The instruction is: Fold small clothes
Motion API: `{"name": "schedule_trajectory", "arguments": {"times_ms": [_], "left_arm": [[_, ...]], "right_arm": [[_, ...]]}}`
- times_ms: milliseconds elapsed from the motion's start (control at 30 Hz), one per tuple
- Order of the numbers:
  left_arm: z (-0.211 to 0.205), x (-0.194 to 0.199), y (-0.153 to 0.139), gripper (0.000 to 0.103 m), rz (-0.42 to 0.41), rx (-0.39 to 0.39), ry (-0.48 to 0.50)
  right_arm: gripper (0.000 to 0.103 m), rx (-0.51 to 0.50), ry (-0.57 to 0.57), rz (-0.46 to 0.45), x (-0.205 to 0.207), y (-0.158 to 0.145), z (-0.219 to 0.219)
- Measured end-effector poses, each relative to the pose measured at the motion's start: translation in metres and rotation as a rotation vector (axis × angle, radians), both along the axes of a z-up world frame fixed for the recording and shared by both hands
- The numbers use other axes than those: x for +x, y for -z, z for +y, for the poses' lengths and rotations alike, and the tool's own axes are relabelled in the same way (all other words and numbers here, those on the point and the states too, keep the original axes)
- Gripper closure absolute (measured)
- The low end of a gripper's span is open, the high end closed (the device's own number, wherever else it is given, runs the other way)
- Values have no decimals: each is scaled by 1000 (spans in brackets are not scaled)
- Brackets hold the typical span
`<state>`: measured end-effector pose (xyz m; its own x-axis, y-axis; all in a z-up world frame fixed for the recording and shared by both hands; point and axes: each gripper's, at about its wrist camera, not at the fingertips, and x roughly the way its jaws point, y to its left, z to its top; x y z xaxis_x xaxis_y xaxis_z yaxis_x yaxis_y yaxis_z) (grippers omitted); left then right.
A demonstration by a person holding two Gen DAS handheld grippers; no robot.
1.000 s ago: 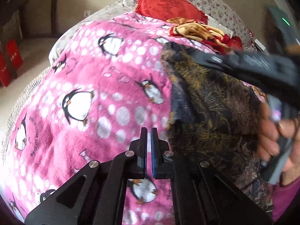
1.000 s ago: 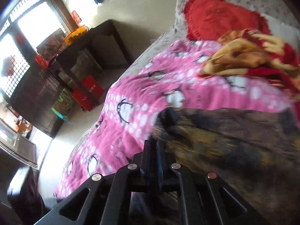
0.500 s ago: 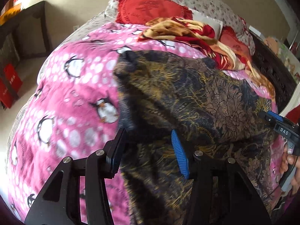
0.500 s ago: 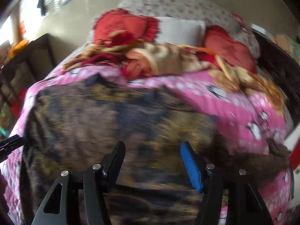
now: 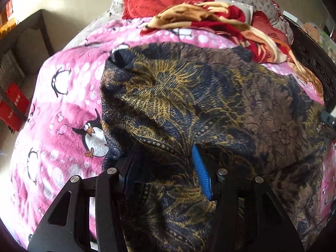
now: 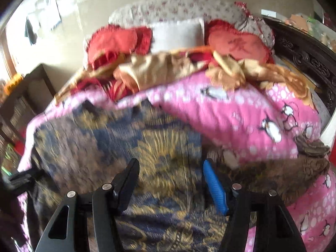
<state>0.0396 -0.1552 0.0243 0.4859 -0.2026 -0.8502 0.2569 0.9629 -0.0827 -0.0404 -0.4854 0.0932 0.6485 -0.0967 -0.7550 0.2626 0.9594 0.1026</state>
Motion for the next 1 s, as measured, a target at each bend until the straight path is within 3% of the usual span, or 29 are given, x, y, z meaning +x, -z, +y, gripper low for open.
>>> {"name": "schedule_trajectory", "arguments": {"times_ms": [133, 200, 333, 533, 700, 867, 1000], "left_arm": [[-4, 3, 6, 51, -17, 19, 11], [-5, 3, 7, 50, -27, 28, 18], [-8, 1, 8, 50, -38, 45, 24], [-5, -12, -4, 50, -39, 19, 3], [-14, -34, -16, 50, -37, -17, 18], [-28, -62, -30, 50, -72, -7, 93], [-37, -70, -30, 50, -55, -30, 119]], "right_arm": [[48, -13, 9, 34, 22, 8, 1], [48, -13, 26, 73, 35, 24, -3], [47, -80, 19, 86, 44, 23, 1], [47, -23, -7, 50, 3, 8, 8], [46, -16, -21, 150, -6, 46, 13], [44, 89, -23, 67, -26, 17, -7], [31, 5, 101, 25, -59, -13, -63]]}}
